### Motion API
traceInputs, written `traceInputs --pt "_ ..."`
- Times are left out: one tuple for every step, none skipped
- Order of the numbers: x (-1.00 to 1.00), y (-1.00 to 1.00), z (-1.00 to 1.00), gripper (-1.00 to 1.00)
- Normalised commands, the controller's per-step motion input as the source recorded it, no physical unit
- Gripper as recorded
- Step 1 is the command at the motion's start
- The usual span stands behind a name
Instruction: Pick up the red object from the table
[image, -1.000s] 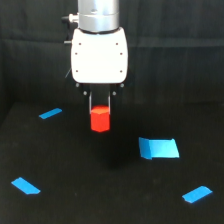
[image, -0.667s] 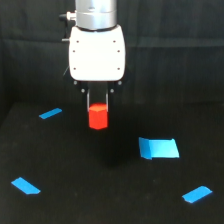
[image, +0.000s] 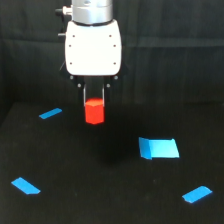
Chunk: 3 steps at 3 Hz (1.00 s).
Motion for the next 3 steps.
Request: traceInputs --pt "-0.08 0.07 0.26 -1.00" --pt "-0.13 -0.08 0.27 -1.00" --pt "-0.03 -0.05 0.30 -1.00"
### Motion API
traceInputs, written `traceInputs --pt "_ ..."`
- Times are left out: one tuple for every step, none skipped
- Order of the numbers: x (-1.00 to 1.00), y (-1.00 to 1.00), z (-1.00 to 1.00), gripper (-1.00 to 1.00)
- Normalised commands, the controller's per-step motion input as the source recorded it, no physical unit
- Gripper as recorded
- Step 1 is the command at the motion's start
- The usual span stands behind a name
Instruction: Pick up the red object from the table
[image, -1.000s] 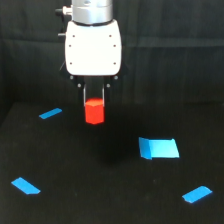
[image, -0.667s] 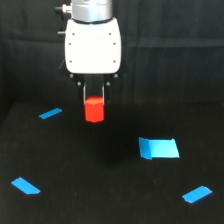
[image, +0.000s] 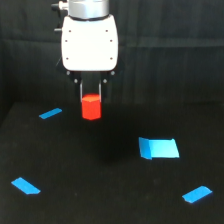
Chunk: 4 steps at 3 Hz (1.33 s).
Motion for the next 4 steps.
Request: traceInputs --pt "-0.16 0.01 0.31 -0.92" --pt "-0.16 0.04 0.39 -0.95" --pt "-0.16 -0.01 0.48 -0.93" --pt "-0.10 0.06 0.30 -0.90"
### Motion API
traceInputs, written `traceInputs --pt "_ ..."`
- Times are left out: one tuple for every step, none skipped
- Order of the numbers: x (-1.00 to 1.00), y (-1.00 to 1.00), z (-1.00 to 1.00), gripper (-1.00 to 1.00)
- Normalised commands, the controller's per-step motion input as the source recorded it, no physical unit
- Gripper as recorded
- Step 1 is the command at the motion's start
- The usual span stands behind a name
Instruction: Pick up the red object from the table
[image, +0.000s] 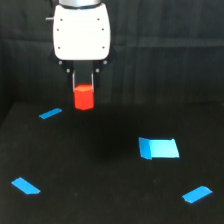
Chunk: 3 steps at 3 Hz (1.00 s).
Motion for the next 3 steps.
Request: traceInputs --pt "-0.15 -0.04 0.38 -0.96" --pt "-0.09 0.06 0.32 -0.72" --pt "-0.13 0.04 0.42 -0.37"
